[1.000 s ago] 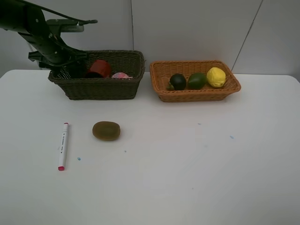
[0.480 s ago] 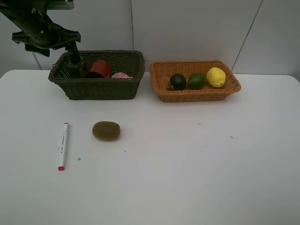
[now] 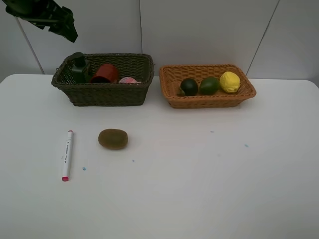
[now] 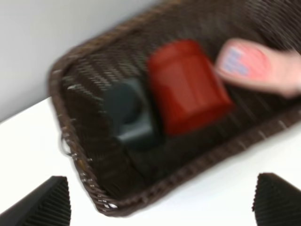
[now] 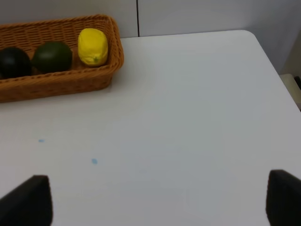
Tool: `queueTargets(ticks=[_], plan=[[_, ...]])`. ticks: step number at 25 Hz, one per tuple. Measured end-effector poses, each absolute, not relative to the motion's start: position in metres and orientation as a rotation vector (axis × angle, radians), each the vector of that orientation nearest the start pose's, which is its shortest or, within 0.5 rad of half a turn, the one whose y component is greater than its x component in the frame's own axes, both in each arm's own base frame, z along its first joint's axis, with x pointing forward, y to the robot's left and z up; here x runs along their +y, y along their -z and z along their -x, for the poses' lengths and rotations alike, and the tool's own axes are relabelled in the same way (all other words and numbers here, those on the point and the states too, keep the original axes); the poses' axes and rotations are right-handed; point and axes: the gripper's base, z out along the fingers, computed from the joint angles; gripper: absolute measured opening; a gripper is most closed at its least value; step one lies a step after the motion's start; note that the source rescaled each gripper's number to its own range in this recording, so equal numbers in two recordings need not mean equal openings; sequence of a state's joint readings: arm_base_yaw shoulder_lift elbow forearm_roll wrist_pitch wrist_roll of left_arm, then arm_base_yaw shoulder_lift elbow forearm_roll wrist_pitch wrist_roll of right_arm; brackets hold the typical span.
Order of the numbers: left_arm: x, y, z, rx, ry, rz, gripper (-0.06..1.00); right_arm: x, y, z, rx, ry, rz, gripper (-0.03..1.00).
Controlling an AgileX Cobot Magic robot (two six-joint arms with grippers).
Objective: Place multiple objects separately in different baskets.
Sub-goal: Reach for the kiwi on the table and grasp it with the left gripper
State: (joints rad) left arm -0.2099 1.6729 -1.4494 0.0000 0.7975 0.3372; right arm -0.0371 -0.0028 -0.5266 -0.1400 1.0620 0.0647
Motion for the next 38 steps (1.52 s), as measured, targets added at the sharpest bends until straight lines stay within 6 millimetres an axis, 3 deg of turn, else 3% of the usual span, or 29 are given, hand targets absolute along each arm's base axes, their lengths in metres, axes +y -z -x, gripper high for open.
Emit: queueTargets(ticks=[9, 20, 23, 30, 38], plan=[[-0.121, -0.312, -0.319, 2.337, 0.025, -1.525, 1.00, -0.011, -0.285, 0.009, 2.009, 0.149, -0.111, 0.99], [-0.158, -0.304, -0.297, 2.191, 0.064, -1.868, 1.00, -0.011, -0.285, 0.009, 2.009, 0.149, -0.111, 0.99], [-0.166, -0.286, -0.295, 2.190, 0.074, -1.954, 1.00, -0.011, -0.285, 0.009, 2.009, 0.149, -0.111, 0.99], [-0.170, -0.222, -0.302, 2.280, 0.101, -2.073, 1.00, -0.011, -0.285, 0.009, 2.009, 0.149, -0.111, 0.99], [-0.178, -0.175, -0.317, 2.245, 0.085, -2.170, 1.00, -0.011, -0.285, 0.009, 2.009, 0.149, -0.111, 0.99]])
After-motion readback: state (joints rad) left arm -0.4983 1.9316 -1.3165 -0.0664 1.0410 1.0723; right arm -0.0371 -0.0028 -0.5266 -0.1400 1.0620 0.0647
